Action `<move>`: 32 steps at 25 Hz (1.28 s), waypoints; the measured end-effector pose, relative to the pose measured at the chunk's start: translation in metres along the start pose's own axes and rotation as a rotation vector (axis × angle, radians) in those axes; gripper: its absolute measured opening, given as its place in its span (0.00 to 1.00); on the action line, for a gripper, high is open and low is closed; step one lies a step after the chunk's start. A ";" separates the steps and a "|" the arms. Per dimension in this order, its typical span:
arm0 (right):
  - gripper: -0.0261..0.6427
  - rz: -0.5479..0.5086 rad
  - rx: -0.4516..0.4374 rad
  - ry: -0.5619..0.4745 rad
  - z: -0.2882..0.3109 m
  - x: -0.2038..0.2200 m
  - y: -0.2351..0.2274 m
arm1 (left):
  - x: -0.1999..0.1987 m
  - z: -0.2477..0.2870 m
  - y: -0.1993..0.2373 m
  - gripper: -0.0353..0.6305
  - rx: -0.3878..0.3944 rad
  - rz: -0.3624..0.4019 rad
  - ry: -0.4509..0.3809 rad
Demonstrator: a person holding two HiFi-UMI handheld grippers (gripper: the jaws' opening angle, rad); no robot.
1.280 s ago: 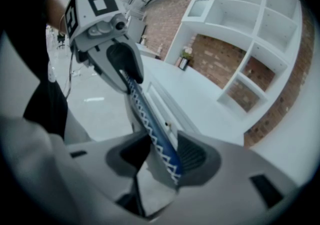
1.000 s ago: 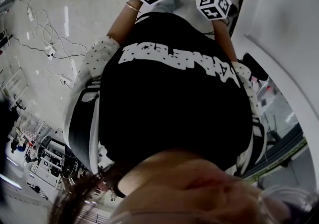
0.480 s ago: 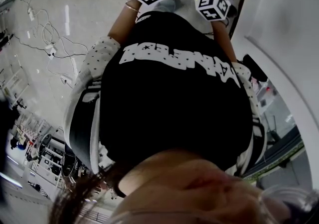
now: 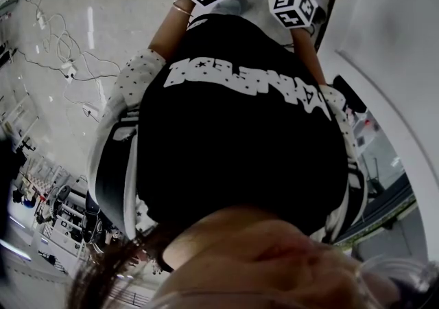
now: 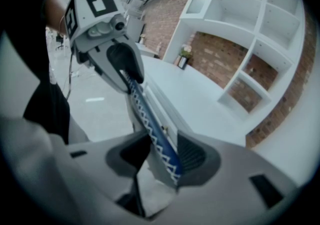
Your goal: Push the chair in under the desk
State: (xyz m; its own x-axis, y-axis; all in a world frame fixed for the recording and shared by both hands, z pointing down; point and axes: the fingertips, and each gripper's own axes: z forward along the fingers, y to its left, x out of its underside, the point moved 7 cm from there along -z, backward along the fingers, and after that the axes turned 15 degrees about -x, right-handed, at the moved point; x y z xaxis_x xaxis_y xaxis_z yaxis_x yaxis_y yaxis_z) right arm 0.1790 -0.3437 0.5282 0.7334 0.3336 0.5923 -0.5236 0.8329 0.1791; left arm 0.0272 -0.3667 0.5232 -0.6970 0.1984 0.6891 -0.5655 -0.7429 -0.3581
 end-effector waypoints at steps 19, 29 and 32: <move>0.30 0.027 0.002 0.017 -0.002 0.000 -0.002 | -0.003 0.002 0.001 0.33 0.030 0.029 -0.006; 0.30 0.039 -0.002 0.022 -0.004 0.000 -0.001 | -0.005 0.000 0.000 0.33 0.029 0.034 -0.012; 0.30 0.037 -0.002 0.020 -0.002 0.000 0.000 | -0.002 0.001 -0.001 0.33 0.026 0.034 -0.018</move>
State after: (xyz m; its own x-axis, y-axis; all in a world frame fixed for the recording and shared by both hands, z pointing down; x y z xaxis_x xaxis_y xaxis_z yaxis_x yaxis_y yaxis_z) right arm 0.1801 -0.3424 0.5267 0.7224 0.3726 0.5825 -0.5491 0.8211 0.1557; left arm 0.0295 -0.3672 0.5222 -0.7074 0.1617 0.6880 -0.5298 -0.7656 -0.3648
